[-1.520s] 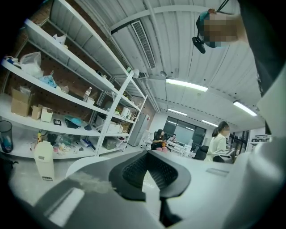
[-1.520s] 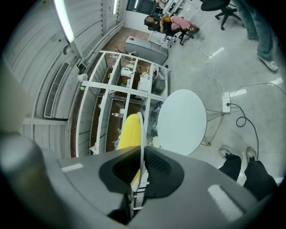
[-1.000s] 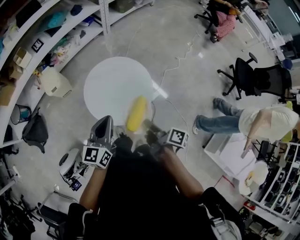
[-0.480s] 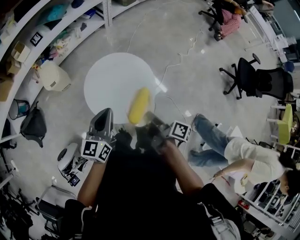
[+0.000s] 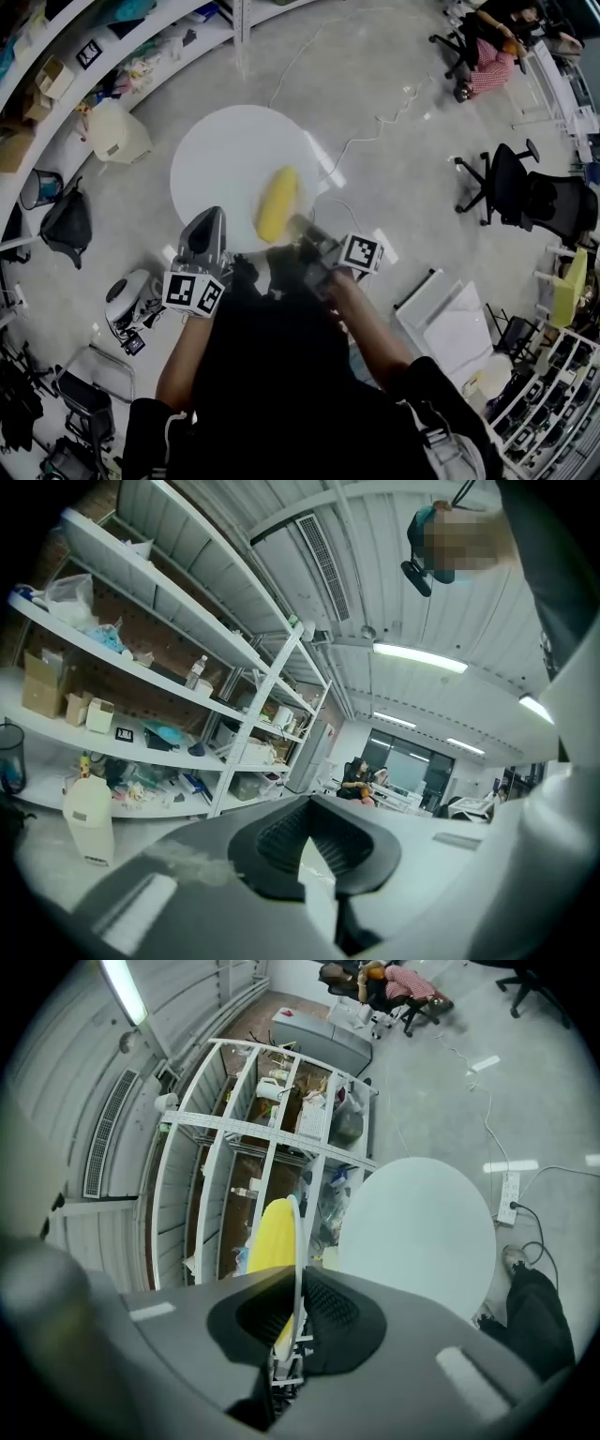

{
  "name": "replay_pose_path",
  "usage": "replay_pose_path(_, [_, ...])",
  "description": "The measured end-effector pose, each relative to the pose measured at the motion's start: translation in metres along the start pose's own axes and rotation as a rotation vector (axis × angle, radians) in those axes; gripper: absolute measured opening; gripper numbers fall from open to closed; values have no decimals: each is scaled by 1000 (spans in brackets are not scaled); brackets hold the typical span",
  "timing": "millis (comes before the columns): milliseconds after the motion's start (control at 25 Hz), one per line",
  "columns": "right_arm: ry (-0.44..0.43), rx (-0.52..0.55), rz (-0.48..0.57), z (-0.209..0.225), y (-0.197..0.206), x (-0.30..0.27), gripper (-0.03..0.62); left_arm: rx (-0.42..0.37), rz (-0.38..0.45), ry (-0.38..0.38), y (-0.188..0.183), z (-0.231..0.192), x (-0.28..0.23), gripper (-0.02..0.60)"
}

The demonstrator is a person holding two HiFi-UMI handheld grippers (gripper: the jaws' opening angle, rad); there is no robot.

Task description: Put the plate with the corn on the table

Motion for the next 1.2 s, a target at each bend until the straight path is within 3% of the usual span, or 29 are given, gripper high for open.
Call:
replay_pose_path(280, [13,14,-75,11,-40,-22,32,15,12,-52,0,-8,-28,6])
replay_pose_path(440, [-87,129,-105,14,-63,-45,32,27,18,-79,3,-17,-41,6])
replay_pose_path(520, [-76,124,-122,19,-69,-53,32,38,25,-95,5,-22,-46,6])
replay_pose_path(680, [-161,194,-157,18,-84,-74,32,51,25,-120,10,-28,-58,6])
replay_pose_path(1200, [-135,194,-262,67,-97,-115,32,83,22,-182,44,-56,-83,5])
Point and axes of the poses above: the fingertips, and each gripper's own axes: x backward along the fingers, z to its right, y out of its underside, the point moved 7 cm from there along x, backward along the fingers, and after that the axes turned 10 degrees about -z, right-handed, at the moved point
